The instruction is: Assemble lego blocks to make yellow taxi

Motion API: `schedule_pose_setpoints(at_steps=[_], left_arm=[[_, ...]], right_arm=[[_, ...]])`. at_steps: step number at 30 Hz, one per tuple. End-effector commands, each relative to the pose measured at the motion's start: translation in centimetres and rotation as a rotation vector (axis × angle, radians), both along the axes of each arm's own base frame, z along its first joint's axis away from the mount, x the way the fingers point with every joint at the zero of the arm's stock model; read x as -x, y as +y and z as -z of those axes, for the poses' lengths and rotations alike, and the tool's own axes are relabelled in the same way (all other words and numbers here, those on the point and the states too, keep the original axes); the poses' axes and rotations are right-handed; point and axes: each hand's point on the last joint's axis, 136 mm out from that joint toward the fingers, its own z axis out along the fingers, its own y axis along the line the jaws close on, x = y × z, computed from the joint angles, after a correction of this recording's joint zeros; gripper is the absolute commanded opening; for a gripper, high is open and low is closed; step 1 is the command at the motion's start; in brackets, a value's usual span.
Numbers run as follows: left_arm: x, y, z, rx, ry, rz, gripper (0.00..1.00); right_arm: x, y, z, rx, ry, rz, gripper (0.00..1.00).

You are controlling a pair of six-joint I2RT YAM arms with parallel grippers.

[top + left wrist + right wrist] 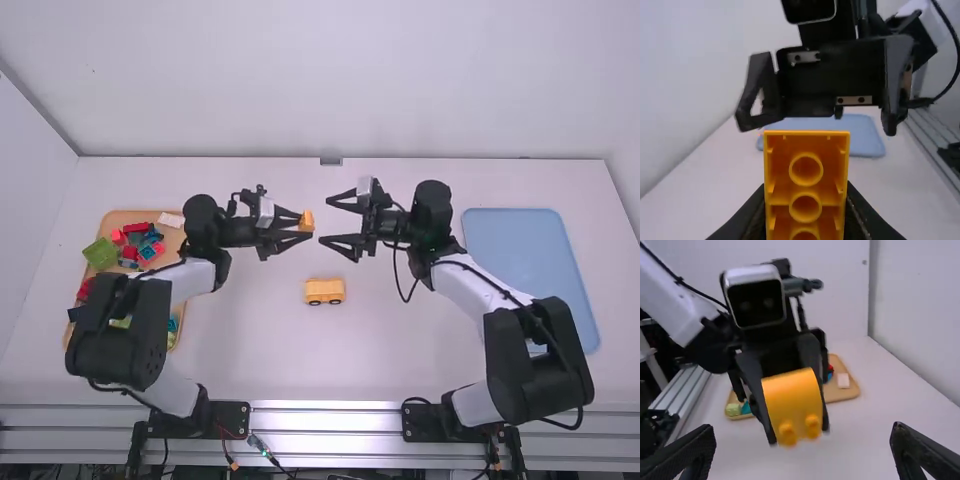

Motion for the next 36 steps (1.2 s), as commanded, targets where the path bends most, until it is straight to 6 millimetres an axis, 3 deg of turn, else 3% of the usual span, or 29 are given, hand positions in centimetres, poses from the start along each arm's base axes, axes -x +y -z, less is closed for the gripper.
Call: schedule_pose_setpoints(at_steps=[1, 7, 15, 29, 33, 36], left_arm=[[0.1, -1.2, -0.3, 0.019, 0.113, 0.059, 0.12], [-0.2, -1.8, -0.7, 0.018, 0.119, 0.093, 0.11], [0.1, -2.3, -0.8, 0.018, 0.110, 0.109, 0.11], [0.3, -2.6, -0.8, 0.017, 0.109, 0.120, 0.12], [0.5, -2.9, -0.8, 0.017, 0.110, 0.128, 0.12], [0.4, -2.8, -0.8, 0.017, 0.110, 0.124, 0.12]], right_arm=[[0.7, 0.7, -1.6, -0.018, -0.031, -0.045, 0.91], [0.7, 0.9, -1.8, -0.024, -0.053, -0.046, 0.78], [0.5, 0.8, -1.8, -0.023, -0.054, -0.038, 0.49], [0.2, 1.2, -1.6, -0.019, -0.045, -0.012, 0.42], [0.3, 1.3, -1.6, -0.019, -0.046, -0.014, 0.28], [0.4, 1.5, -1.6, -0.019, -0.045, -0.014, 0.24]])
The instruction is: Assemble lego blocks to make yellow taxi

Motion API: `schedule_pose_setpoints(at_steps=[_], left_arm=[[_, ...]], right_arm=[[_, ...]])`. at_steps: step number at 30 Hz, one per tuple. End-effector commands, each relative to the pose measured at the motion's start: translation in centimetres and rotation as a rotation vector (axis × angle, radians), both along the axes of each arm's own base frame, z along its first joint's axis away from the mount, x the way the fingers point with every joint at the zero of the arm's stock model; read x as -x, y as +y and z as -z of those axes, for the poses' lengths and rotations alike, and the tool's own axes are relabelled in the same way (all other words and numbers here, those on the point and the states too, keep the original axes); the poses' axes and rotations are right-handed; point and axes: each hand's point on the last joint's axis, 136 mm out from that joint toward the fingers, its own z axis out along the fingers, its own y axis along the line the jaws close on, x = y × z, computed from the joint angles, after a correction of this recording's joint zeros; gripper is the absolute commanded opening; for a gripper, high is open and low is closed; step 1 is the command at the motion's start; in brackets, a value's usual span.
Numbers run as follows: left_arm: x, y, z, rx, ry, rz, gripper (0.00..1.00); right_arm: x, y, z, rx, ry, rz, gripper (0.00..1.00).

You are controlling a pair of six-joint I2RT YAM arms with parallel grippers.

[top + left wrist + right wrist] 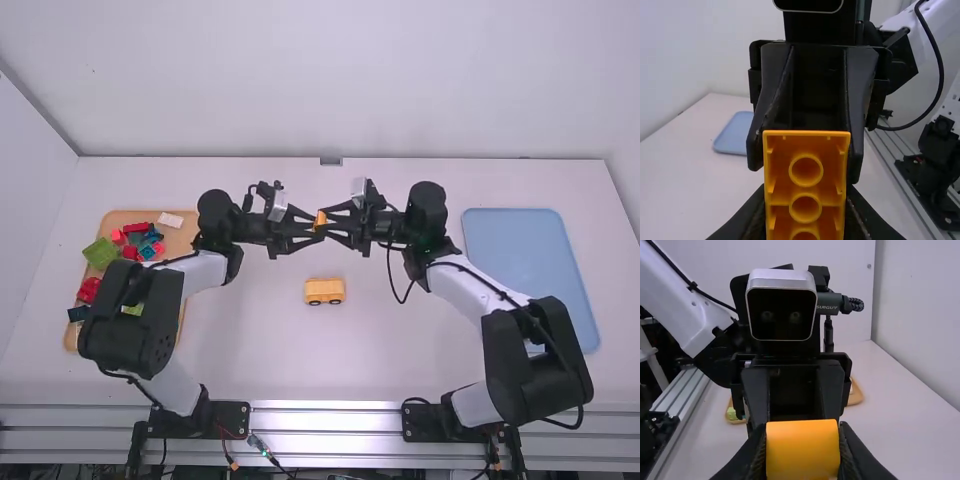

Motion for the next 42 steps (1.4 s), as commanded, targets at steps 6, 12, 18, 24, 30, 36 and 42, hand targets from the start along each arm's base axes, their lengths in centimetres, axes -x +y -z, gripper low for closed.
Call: schedule_pose_setpoints(at_steps=[6, 12, 18, 24, 30, 36, 42], left_arm=[[-0.1, -0.4, -0.6, 0.005, -0.022, 0.004, 0.97], [-0.3, -0.2, -0.1, -0.004, -0.015, -0.004, 0.99], [-2.3, 1.6, 3.2, -0.066, 0.029, -0.107, 0.99], [-5.6, 3.6, 6.6, -0.166, 0.132, -0.335, 0.99], [-6.4, 4.2, 7.0, -0.182, 0.145, -0.387, 0.99], [-6.5, 4.2, 7.1, -0.184, 0.145, -0.391, 0.99], [-6.4, 4.2, 7.2, -0.186, 0.152, -0.390, 0.99]], right_arm=[[0.1, 0.6, -1.3, -0.012, -0.028, -0.014, 0.16], [-4.5, -1.0, 1.6, 0.078, 0.068, 0.268, 0.07], [-6.7, -5.9, 6.6, 0.355, 0.176, 0.501, 0.00], [-5.1, -9.3, 10.4, 0.757, 0.186, 0.534, 0.00], [-1.8, -10.6, 13.8, 1.121, 0.092, 0.422, 0.00], [1.2, -10.5, 19.4, 1.394, 0.043, 0.207, 0.00], [2.0, -10.9, 23.9, 1.562, -0.005, 0.081, 0.00]])
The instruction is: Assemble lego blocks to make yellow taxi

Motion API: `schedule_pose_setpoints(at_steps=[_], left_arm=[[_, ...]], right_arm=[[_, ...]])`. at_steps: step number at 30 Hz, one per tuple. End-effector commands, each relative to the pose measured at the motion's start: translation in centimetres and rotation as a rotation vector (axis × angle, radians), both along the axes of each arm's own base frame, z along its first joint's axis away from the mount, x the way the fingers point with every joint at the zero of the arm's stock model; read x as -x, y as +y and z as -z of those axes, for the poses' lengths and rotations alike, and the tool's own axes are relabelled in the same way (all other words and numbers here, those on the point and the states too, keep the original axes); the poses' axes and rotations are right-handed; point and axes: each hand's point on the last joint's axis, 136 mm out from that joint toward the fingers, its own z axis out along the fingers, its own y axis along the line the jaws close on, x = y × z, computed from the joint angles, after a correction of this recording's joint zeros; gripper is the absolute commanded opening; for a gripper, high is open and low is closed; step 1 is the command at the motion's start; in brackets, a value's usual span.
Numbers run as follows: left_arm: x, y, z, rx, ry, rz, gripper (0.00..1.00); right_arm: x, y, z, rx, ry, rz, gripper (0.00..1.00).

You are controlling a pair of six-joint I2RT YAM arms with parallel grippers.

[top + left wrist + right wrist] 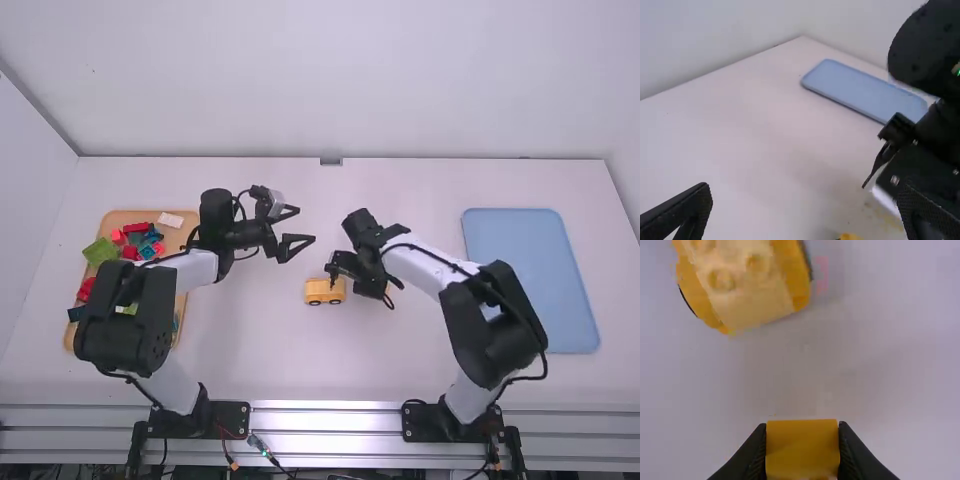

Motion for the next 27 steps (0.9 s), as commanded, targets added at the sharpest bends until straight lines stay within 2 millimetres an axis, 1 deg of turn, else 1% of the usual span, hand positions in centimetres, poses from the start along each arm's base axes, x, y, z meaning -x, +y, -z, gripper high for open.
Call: schedule_pose_setpoints(at_steps=[1, 5, 10, 13, 15, 16, 18, 20, 21, 22, 23, 27], left_arm=[[-0.3, 0.1, -0.6, 0.000, -0.023, 0.006, 0.99], [-0.3, 0.1, -0.6, 0.000, -0.022, 0.006, 0.99], [-0.5, 0.2, -0.4, -0.006, -0.019, -0.009, 0.99], [-0.9, 0.5, 0.0, -0.022, -0.004, -0.042, 0.99], [-0.9, 0.5, 0.1, -0.022, 0.001, -0.042, 0.99], [-0.8, 0.5, 0.1, -0.021, 0.002, -0.039, 0.99], [-0.8, 0.5, 0.1, -0.021, 0.002, -0.040, 0.99], [-0.9, 0.5, 0.1, -0.023, 0.001, -0.042, 0.99], [-0.9, 0.5, 0.1, -0.023, 0.002, -0.042, 0.99], [-0.9, 0.5, 0.1, -0.023, 0.002, -0.042, 0.99], [-0.9, 0.5, 0.1, -0.023, 0.003, -0.042, 0.99], [-0.9, 0.5, 0.1, -0.023, 0.002, -0.043, 0.99]], right_arm=[[-0.6, -0.4, 0.8, 0.083, -0.023, -0.079, 0.00], [-0.9, -0.2, 1.6, 0.108, -0.019, -0.088, 0.00], [-1.9, 0.1, 1.5, 0.095, -0.032, -0.074, 0.00], [-1.9, 0.1, 1.7, 0.085, -0.021, -0.075, 0.00], [-1.6, 0.4, 1.9, 0.071, -0.004, -0.093, 0.04], [-1.4, 0.7, 2.0, 0.058, 0.006, -0.100, 0.11], [-1.4, 0.8, 2.0, 0.054, 0.009, -0.101, 0.15], [-1.3, 0.7, 2.0, 0.055, 0.011, -0.103, 0.34], [-1.4, 0.7, 2.0, 0.056, 0.006, -0.102, 0.62], [-1.4, 0.8, 2.0, 0.055, 0.006, -0.103, 0.68], [-1.5, 0.8, 2.0, 0.054, 0.002, -0.102, 0.99], [-2.6, 0.8, 1.8, 0.048, -0.039, -0.095, 0.99]])
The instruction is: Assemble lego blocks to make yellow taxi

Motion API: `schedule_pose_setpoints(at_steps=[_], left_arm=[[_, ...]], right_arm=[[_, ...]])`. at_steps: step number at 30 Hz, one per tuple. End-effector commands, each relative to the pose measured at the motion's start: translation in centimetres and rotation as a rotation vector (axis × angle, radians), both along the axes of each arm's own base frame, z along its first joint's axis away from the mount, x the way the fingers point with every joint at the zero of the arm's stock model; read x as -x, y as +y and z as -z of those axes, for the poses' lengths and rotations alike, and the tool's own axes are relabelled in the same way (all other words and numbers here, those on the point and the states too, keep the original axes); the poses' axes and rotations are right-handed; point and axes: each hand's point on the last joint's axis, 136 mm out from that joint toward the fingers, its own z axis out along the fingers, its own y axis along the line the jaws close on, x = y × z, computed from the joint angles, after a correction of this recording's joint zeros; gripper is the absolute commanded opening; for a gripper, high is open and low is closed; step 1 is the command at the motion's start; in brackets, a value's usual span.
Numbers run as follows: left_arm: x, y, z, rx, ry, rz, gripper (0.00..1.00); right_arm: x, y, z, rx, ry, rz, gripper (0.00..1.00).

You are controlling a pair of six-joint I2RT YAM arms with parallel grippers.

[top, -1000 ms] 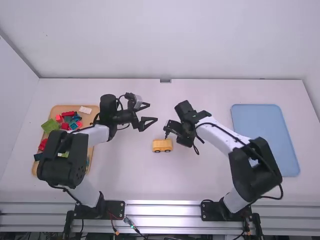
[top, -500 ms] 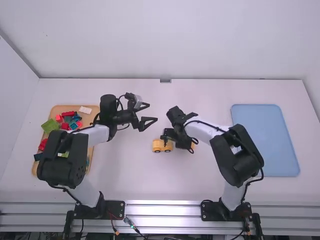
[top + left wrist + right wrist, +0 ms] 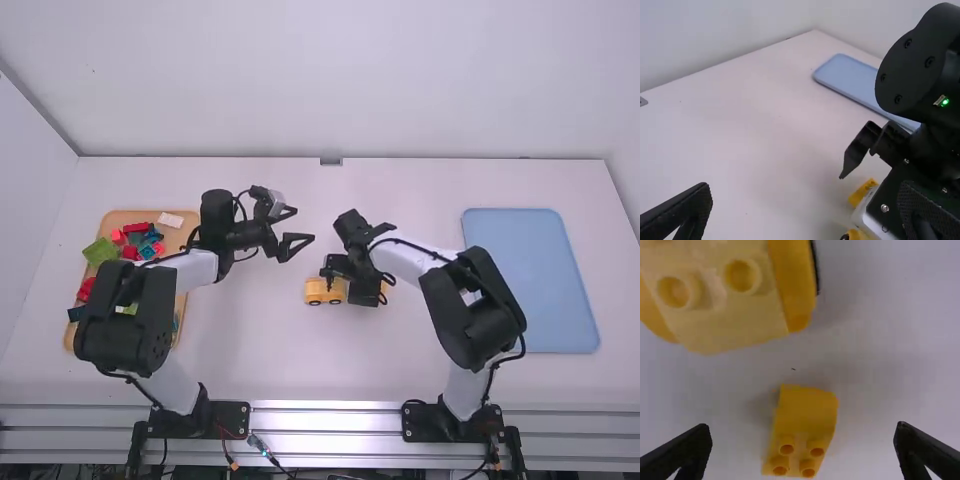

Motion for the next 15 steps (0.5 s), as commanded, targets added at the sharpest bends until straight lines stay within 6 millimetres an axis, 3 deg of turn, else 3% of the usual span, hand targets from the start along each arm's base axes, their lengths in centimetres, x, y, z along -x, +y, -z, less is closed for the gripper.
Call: schedule_pose_setpoints(at_steps=[1, 6, 9, 11, 13, 15], left_arm=[[-0.4, 0.1, -0.7, 0.002, -0.027, 0.004, 0.99], [-0.4, 0.0, -0.9, 0.005, -0.035, 0.006, 0.99], [-0.2, 0.0, -0.4, 0.026, 0.043, -0.004, 0.99], [-0.1, 0.1, -0.2, 0.033, 0.072, -0.009, 0.99], [0.6, -0.2, -0.2, 0.005, 0.003, 0.050, 0.99], [1.9, -0.8, -0.3, -0.014, -0.096, 0.150, 0.99]], right_arm=[[-1.1, -0.1, -0.2, -0.006, -0.021, 0.014, 0.99], [-1.2, 1.0, -3.6, -0.133, -0.046, 0.022, 1.00], [-1.3, 1.8, -8.0, -0.326, -0.065, 0.034, 0.99], [-1.2, 1.7, -9.5, -0.400, -0.070, 0.030, 0.99], [-0.2, 1.3, -11.3, -0.531, -0.058, -0.012, 0.99], [0.6, 0.9, -11.8, -0.641, -0.040, -0.047, 0.99]])
